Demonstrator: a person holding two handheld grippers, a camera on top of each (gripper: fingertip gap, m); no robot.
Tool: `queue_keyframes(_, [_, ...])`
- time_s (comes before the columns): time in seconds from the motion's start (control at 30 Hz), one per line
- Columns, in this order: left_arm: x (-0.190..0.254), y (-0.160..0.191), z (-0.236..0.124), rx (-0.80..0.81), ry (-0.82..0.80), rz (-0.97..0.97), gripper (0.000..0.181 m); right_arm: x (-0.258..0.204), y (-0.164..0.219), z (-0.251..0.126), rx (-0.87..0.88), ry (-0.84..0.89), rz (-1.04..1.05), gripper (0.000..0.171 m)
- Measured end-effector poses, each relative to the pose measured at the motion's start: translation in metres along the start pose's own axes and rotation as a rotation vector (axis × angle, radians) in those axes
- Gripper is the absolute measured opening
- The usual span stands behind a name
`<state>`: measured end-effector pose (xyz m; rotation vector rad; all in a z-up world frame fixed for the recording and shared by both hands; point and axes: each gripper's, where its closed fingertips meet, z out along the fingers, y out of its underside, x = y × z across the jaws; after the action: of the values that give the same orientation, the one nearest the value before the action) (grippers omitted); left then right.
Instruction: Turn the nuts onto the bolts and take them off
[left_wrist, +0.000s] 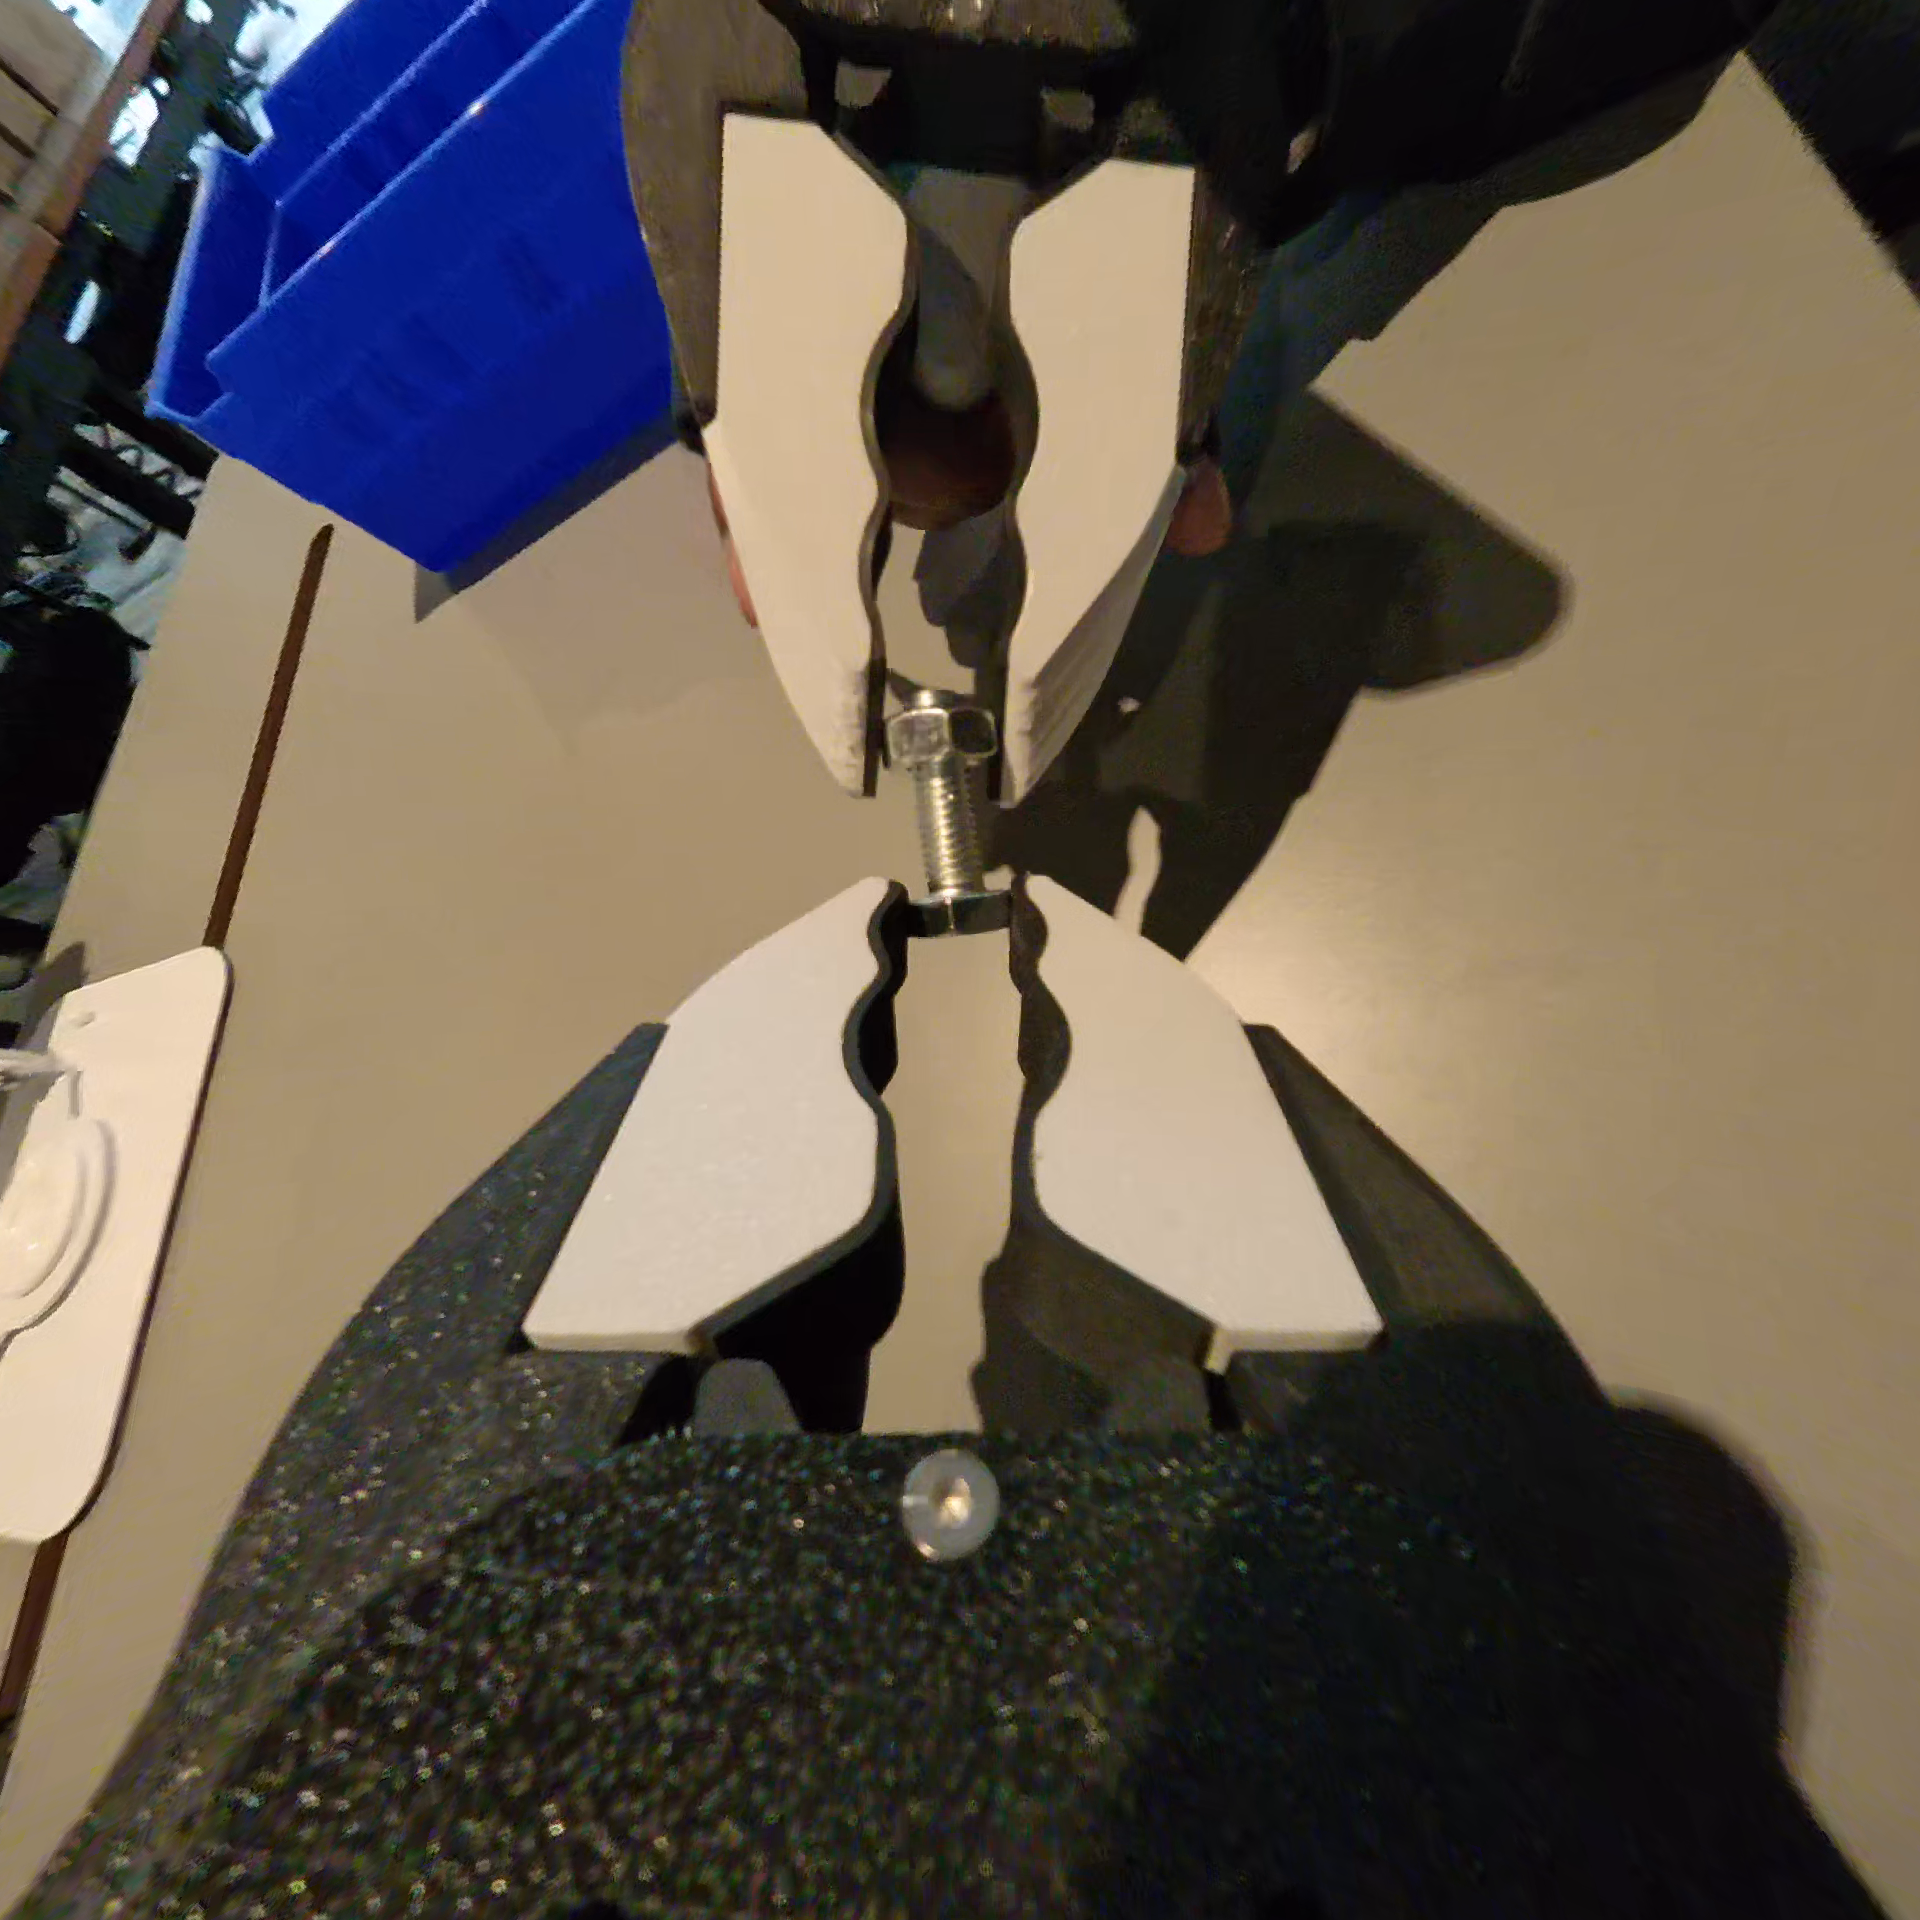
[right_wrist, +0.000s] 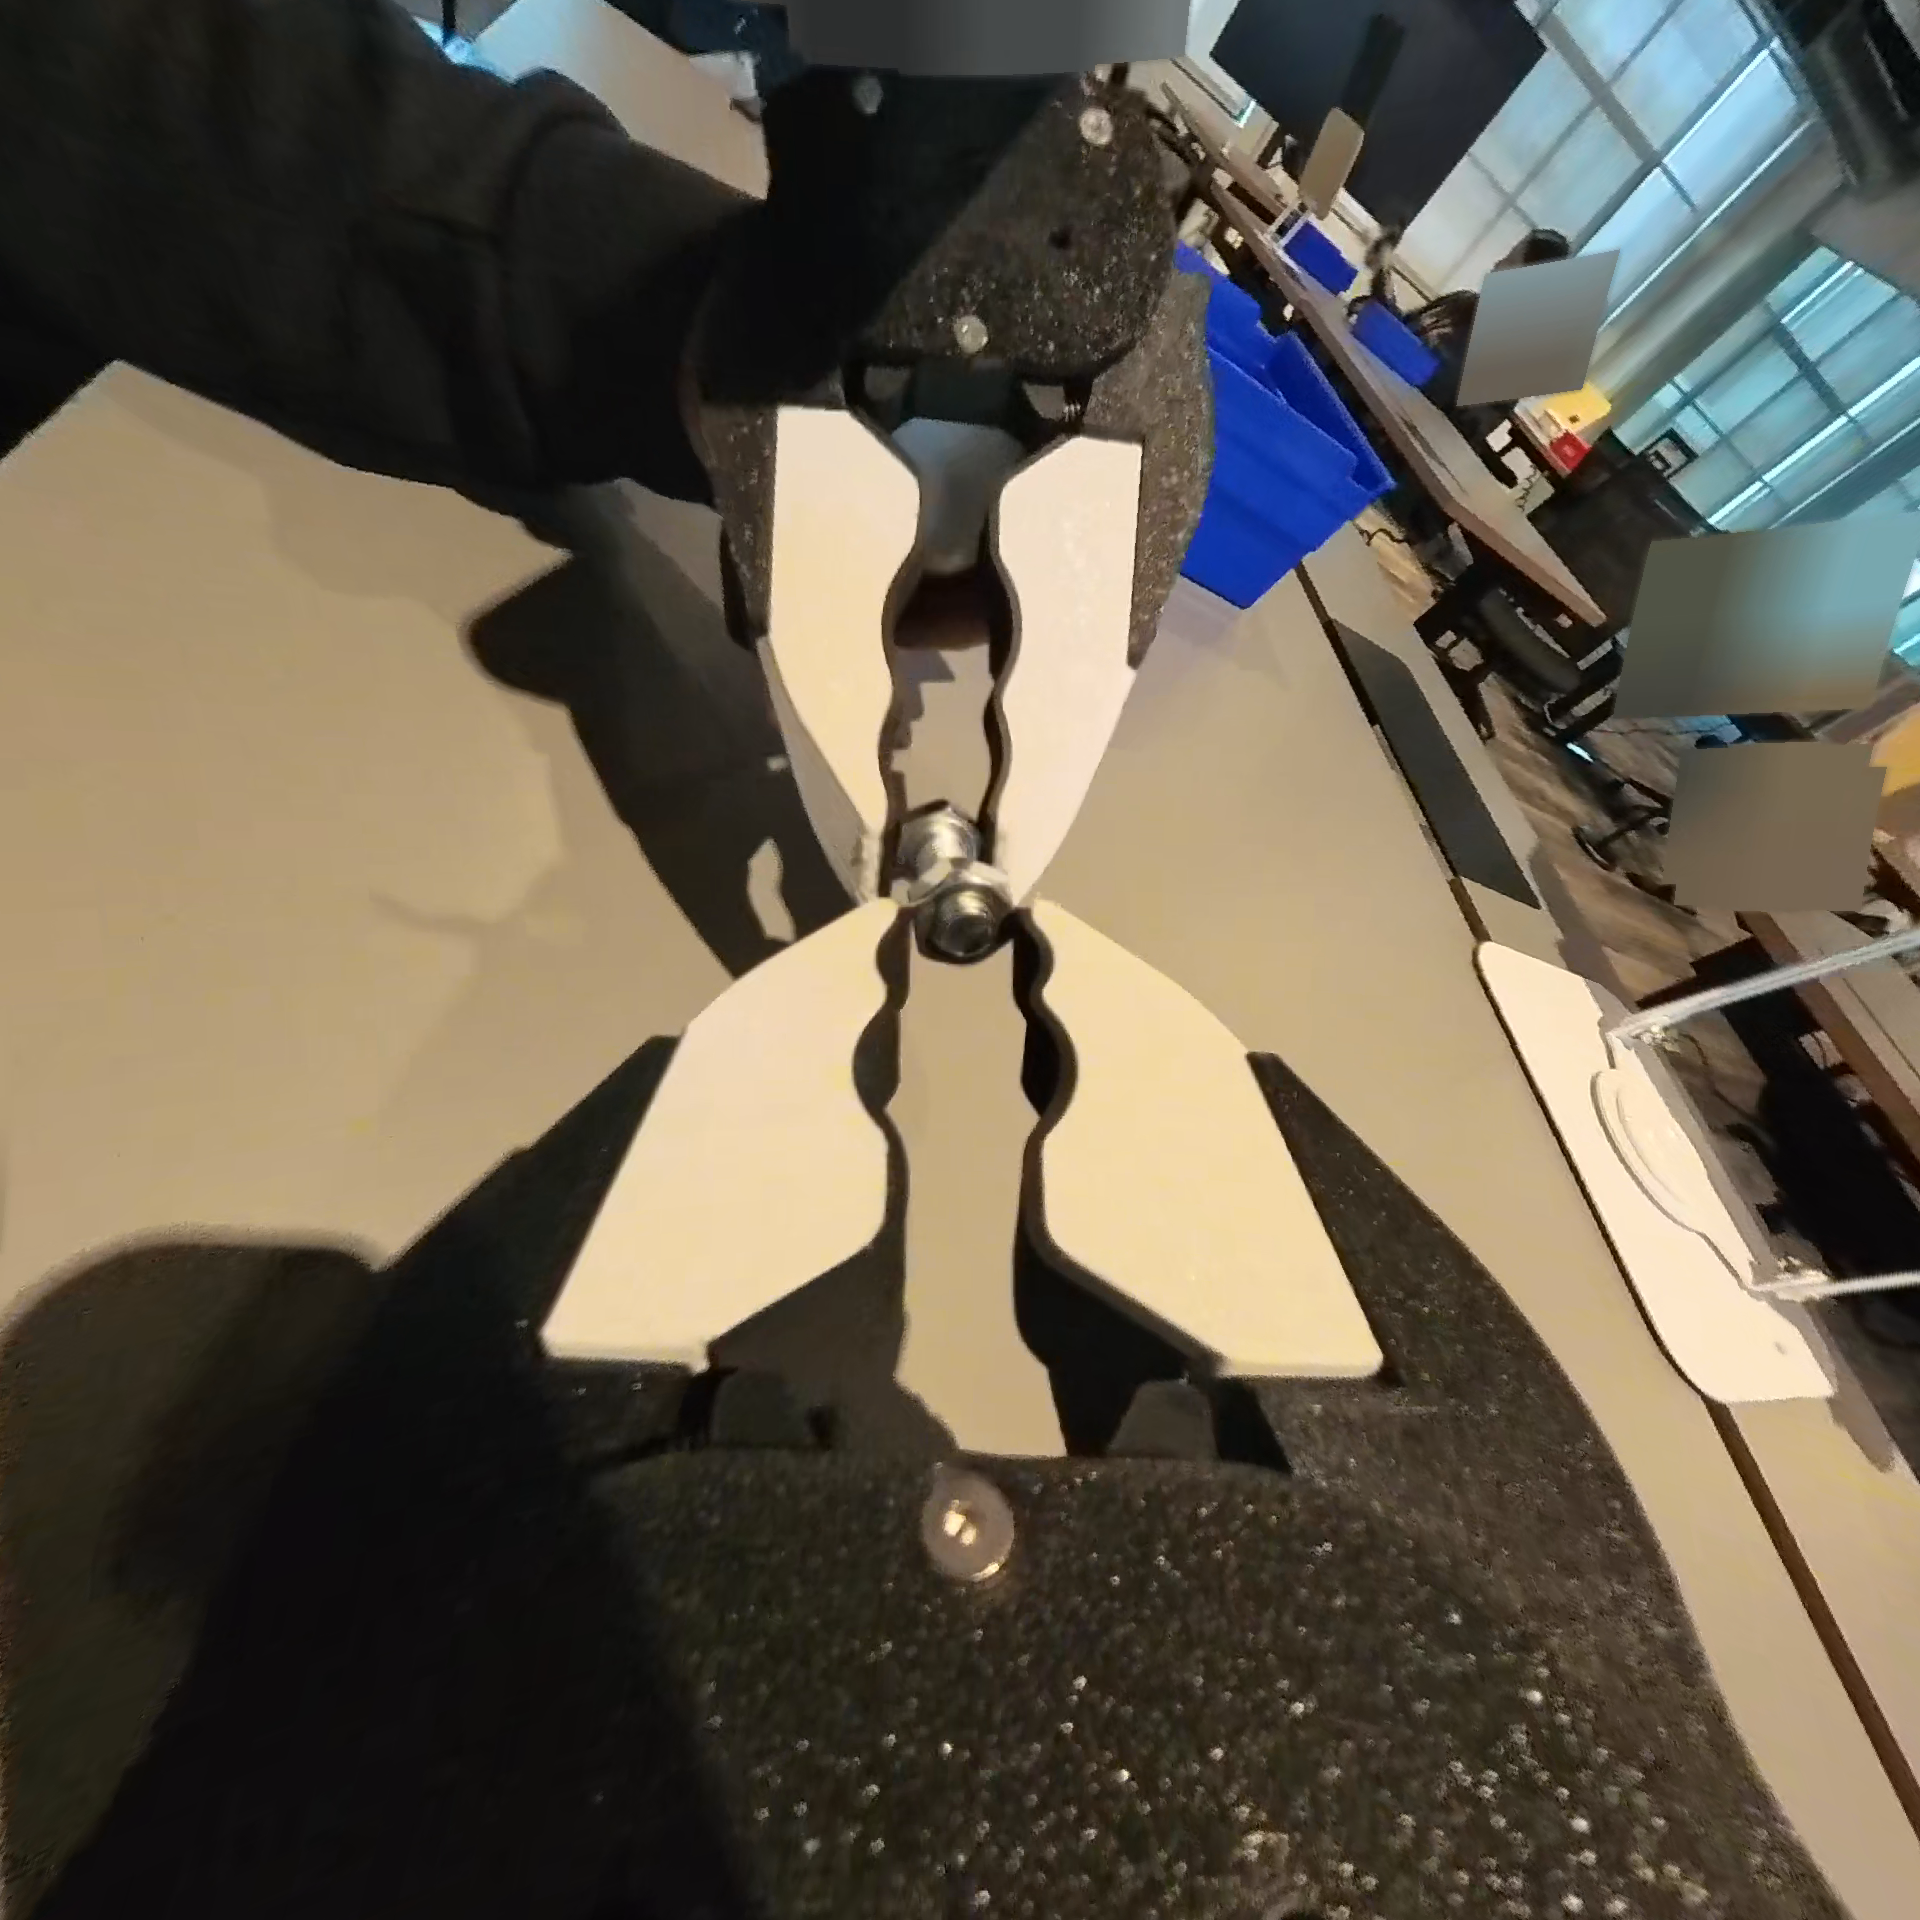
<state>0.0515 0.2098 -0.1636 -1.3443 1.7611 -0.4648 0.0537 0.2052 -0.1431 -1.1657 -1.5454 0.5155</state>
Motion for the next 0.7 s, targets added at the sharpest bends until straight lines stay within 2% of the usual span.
queue_keyframes(0.1, [-0.009, 0.008, 0.002, -0.076, -0.097, 0.075, 0.018, 0.004, 0.007, 0.004, -0.046, 0.017, 0.07, 0.018])
queue_keyframes(0.2, [-0.023, 0.014, 0.001, -0.168, -0.237, 0.187, 0.019, 0.011, 0.013, 0.009, -0.047, 0.017, 0.295, 0.018])
queue_keyframes(0.3, [-0.033, 0.014, -0.004, -0.21, -0.337, 0.26, 0.019, 0.018, 0.011, 0.012, 0.048, -0.037, 0.626, 0.018])
queue_keyframes(0.4, [-0.034, 0.007, -0.008, -0.14, -0.324, 0.19, 0.019, 0.023, -0.002, 0.007, 0.207, -0.147, 0.843, 0.02])
queue_keyframes(0.5, [-0.031, 0.004, -0.01, -0.059, -0.246, 0.07, 0.018, 0.031, -0.007, -0.003, 0.24, -0.099, 0.734, 0.027])
queue_keyframes(0.7, [-0.019, 0.004, -0.007, -0.004, -0.094, -0.069, 0.018, 0.023, 0.002, -0.007, 0.041, 0.05, 0.195, 0.029])
